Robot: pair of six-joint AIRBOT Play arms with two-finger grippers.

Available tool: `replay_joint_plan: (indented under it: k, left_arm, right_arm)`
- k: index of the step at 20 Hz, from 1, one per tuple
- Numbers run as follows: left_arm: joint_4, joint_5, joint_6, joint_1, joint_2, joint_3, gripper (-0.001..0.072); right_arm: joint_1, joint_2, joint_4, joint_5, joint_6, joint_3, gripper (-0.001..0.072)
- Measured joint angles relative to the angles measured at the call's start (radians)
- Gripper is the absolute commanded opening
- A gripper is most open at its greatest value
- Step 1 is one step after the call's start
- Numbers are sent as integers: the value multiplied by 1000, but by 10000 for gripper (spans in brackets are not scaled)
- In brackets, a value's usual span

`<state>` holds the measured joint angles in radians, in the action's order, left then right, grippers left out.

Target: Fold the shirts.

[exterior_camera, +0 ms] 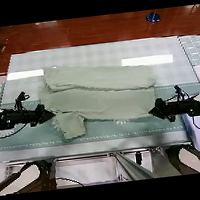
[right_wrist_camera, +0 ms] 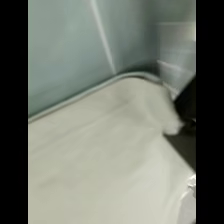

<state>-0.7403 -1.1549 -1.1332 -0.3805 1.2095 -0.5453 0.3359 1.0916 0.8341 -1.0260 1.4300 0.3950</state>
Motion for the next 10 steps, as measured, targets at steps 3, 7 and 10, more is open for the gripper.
replay_joint_plan:
  k: [3, 7, 10]
  left_arm:
    - [1, -16, 0, -13, 0, -50, 24]
    - [1, -68, -4, -44, 5, -209, 23]
    - [2, -84, -27, -23, 61, -365, 23]
  right_arm:
    - [-1, 30, -92, -10, -118, 47, 20]
    - [-1, 50, -106, -66, -158, 190, 20]
    - [-1, 107, -120, -87, -156, 330, 20]
